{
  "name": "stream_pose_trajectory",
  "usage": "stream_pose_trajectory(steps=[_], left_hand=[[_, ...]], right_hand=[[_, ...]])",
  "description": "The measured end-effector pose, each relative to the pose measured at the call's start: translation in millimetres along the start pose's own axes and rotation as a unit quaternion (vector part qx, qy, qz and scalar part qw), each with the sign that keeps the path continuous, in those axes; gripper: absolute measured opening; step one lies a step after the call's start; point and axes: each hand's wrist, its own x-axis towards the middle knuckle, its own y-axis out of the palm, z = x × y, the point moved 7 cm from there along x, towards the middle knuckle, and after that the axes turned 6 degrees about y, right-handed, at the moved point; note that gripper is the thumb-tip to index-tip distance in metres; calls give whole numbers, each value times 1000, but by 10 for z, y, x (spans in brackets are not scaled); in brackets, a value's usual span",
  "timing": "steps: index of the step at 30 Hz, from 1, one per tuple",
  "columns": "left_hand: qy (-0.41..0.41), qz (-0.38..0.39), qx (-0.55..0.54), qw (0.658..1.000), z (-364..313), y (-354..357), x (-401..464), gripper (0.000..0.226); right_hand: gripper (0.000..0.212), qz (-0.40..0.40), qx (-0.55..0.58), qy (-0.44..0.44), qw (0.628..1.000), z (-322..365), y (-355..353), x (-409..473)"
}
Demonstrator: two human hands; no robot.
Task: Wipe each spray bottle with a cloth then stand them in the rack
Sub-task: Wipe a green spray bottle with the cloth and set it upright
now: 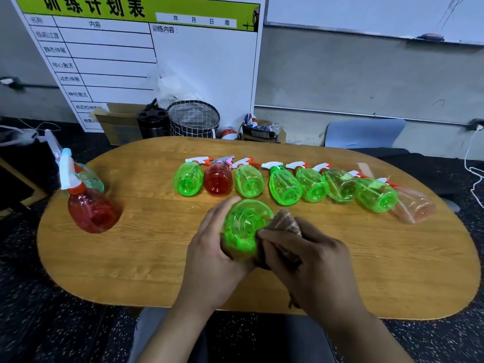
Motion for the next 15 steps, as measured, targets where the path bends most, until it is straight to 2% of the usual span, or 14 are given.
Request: stream_pose_trajectory(steps=[4,12,15], left_hand=[[4,18,12,1000,-10,90,-34,97],[-5,-6,7,1000,-4,43,-28,88],[-13,-2,13,1000,47,-12,-36,92]], right_hand=[[16,-31,-36,17,999,-42,-39,90],[15,16,-9,-24,1000,135,117,16],[17,15,-22,-17,999,55,62,-20]])
